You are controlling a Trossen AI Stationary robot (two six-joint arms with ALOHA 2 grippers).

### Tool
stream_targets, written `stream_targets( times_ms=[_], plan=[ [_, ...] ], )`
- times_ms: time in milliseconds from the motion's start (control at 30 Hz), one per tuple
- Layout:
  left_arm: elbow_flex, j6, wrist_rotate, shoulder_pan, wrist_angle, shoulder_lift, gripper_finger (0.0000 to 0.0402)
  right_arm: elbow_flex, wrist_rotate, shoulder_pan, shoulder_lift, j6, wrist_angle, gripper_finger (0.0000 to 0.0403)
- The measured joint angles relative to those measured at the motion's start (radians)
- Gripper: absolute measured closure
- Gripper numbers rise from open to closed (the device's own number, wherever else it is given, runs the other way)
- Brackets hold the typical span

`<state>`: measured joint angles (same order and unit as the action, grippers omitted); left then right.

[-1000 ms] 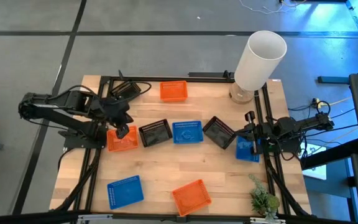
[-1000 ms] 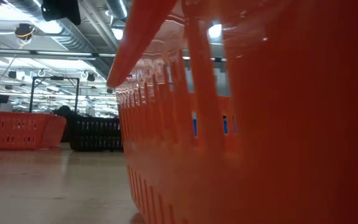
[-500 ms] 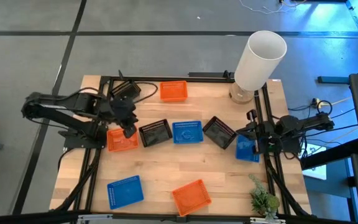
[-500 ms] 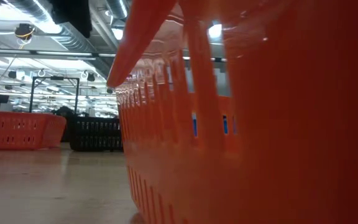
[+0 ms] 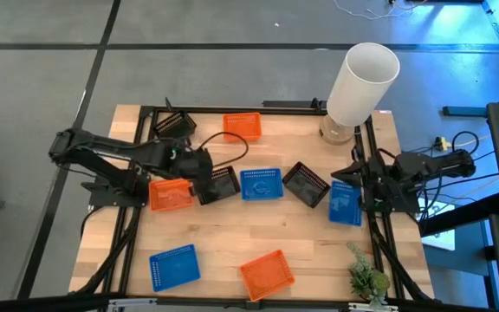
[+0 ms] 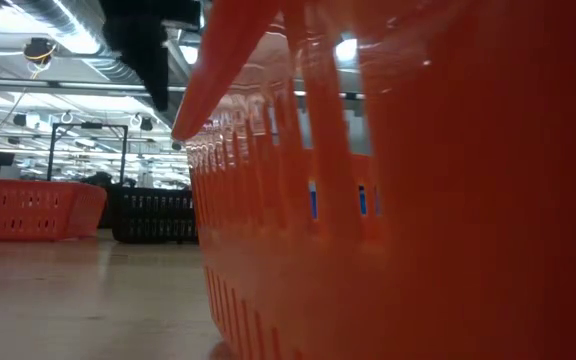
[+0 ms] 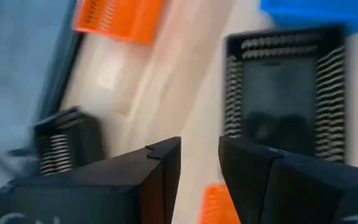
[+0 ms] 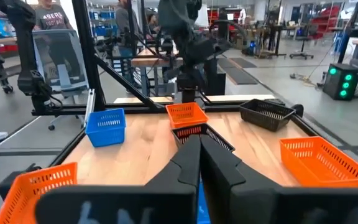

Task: Stack baskets by color
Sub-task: Stack the top black bin on top of the bottom left black bin

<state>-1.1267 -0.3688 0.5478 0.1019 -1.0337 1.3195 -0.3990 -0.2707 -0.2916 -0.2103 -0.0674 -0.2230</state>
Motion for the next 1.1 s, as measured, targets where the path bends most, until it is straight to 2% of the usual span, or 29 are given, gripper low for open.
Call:
stream_targets(
  times_ms=[67,167,300,500,700,800,900,1100],
  plan=[
    [0.0,0.007,0.053,-0.021,-0.013,0.021,0.03,-0.013,0.0,0.0,-0.02,-0.022,0.0,0.0391],
    [0.0,-0.038,0.073,-0.084,-0.046,0.013,0.0302,-0.023,0.0,0.0,-0.039,-0.086,-0.001,0.0391],
    [0.0,-0.082,0.012,-0.213,-0.04,0.004,0.0302,-0.032,0.0,0.0,-0.043,-0.167,0.003,0.0391],
    [0.0,-0.126,-0.136,-0.433,-0.038,0.005,0.0302,-0.032,0.0,0.0,-0.034,-0.289,0.004,0.0391],
    [0.0,-0.237,-0.16,-0.626,-0.032,0.044,0.0303,-0.032,0.001,0.0,-0.026,-0.403,0.01,0.0391],
    [0.0,-0.276,-0.253,-0.71,-0.026,0.072,0.0303,-0.032,0.001,0.0,-0.022,-0.428,0.008,0.0391],
    [0.0,-0.24,-0.313,-0.771,-0.023,0.107,0.0303,-0.032,0.001,0.0,-0.022,-0.426,0.01,0.0391],
    [0.0,-0.081,-0.314,-0.825,0.04,0.204,0.0303,-0.032,0.001,0.0,-0.022,-0.425,0.01,0.0391]
  ],
)
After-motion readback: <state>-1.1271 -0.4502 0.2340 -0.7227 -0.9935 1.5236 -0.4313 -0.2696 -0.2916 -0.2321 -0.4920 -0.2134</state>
